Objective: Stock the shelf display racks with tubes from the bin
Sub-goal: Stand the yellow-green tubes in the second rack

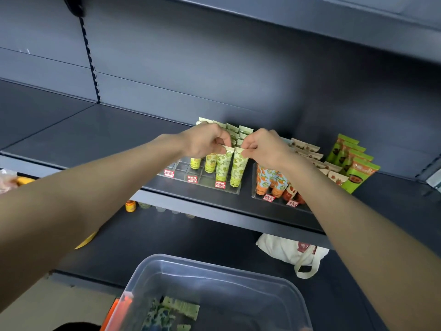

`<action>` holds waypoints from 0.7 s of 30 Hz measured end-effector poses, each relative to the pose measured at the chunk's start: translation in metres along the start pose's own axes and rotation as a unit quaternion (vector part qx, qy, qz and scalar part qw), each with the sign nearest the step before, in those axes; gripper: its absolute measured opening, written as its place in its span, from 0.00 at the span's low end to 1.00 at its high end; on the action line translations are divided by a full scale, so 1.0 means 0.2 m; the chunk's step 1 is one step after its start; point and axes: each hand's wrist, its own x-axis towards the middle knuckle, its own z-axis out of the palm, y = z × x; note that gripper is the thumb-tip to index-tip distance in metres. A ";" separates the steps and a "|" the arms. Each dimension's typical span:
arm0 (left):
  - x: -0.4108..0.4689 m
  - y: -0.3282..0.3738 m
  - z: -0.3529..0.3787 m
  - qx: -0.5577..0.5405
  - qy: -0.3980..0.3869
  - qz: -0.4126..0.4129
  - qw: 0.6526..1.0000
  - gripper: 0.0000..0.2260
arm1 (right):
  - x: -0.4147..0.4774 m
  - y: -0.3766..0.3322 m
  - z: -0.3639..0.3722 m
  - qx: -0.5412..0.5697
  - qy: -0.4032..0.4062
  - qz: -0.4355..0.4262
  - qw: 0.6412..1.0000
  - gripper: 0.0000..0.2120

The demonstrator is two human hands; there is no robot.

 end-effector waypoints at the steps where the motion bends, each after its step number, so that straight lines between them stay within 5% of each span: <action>1: 0.00 0.00 0.00 0.001 -0.003 0.000 1.000 0.06 | 0.00 0.00 0.00 -0.004 -0.002 0.000 1.000 0.07; 21: 0.00 0.03 -0.01 0.040 0.007 -0.002 0.999 0.10 | 0.00 0.01 -0.05 -0.010 -0.024 0.006 1.000 0.09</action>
